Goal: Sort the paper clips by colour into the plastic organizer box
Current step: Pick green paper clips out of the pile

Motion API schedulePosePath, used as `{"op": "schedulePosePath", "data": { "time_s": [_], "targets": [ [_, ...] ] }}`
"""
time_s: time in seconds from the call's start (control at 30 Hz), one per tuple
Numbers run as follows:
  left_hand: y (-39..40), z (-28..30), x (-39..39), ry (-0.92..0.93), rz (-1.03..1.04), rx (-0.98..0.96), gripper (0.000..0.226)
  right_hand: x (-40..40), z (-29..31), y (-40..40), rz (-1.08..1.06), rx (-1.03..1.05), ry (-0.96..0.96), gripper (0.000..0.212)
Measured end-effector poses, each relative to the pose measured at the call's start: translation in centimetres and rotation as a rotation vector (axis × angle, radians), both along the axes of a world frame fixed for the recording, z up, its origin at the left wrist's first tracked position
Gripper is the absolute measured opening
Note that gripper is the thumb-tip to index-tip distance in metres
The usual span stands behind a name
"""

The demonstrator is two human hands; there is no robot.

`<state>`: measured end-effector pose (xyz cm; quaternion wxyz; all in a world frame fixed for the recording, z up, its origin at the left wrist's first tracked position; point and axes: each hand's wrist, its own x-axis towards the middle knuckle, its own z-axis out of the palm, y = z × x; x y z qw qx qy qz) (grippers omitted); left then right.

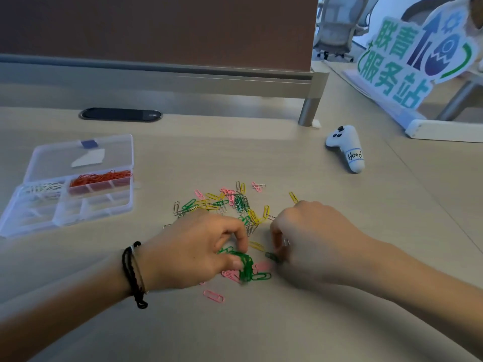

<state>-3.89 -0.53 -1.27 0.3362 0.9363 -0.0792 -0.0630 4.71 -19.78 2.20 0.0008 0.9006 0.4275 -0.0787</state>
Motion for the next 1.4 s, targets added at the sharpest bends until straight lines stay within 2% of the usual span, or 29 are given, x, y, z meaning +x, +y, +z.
{"op": "schedulePosePath", "data": {
  "time_s": [0.07, 0.17, 0.27, 0.47, 0.53, 0.6, 0.7, 0.77, 0.87, 0.93, 1.0, 1.07, 1.13, 1.2, 1.23, 1.33, 1.4],
  "targets": [
    [0.2, -0.1, 0.0, -0.033, 0.013, 0.054, 0.015, 0.0, 0.1, 0.1, 0.017, -0.048, -0.060, 0.017],
    [0.7, 0.2, 0.1, -0.098, 0.033, 0.030, 0.006, -0.4, 0.3, 0.0, 0.038, -0.073, -0.111, 0.020],
    [1.2, 0.4, 0.1, -0.181, 0.018, 0.161, 0.002, -0.7, 0.3, -0.4, 0.072, -0.099, -0.151, 0.016],
    [0.9, -0.3, -0.7, -0.251, 0.003, 0.428, 0.024, -0.8, -1.3, -1.2, 0.173, -0.169, -0.271, 0.006],
    [1.1, -0.9, -0.7, -0.339, -0.013, 0.502, 0.022, -0.4, -1.7, -1.6, 0.163, -0.148, -0.298, 0.012],
    [1.2, -1.2, -0.6, -0.428, -0.051, 0.574, 0.005, -0.1, -2.0, -1.9, 0.135, -0.091, -0.296, 0.014],
    [1.0, -1.1, -0.6, -0.420, -0.078, 0.677, 0.021, 0.5, -2.8, -2.3, 0.181, -0.041, -0.350, 0.010],
    [0.8, -1.2, -0.4, -0.442, -0.095, 0.733, 0.022, 0.6, -3.4, -2.6, 0.227, -0.020, -0.391, 0.030],
    [0.7, -1.8, 0.2, -0.446, -0.024, 0.682, 0.015, 0.7, -4.0, -2.6, 0.285, 0.070, -0.413, 0.024],
    [0.7, -1.7, 0.7, -0.352, 0.039, 0.580, 0.009, 1.2, -4.5, -2.3, 0.273, 0.148, -0.377, 0.014],
    [0.9, -1.5, 1.1, -0.287, 0.101, 0.406, 0.008, 1.5, -4.3, -1.8, 0.185, 0.222, -0.230, 0.024],
    [0.9, -1.1, 1.3, -0.249, 0.161, 0.214, 0.013, 1.9, -3.8, -1.4, 0.078, 0.319, -0.007, 0.022],
    [0.8, -0.4, 1.5, -0.175, 0.209, -0.004, 0.014, 2.4, -3.3, -1.0, -0.091, 0.563, 0.342, 0.014],
    [0.6, 0.0, 1.5, -0.031, 0.225, -0.338, 0.011, 2.7, -2.9, -0.6, -0.233, 0.791, 0.660, 0.014],
    [0.6, 0.1, 1.6, 0.077, 0.229, -0.547, 0.012, 2.7, -2.7, -0.3, -0.275, 0.865, 0.760, 0.013],
    [0.8, 0.1, 1.9, 0.441, 0.175, -1.202, 0.013, 2.1, -1.5, 1.2, -0.249, 0.988, 0.860, 0.010],
    [0.7, 0.0, 2.1, 0.571, 0.118, -1.485, 0.013, 2.0, -0.9, 2.2, -0.189, 1.026, 0.845, 0.009]
  ]
}}
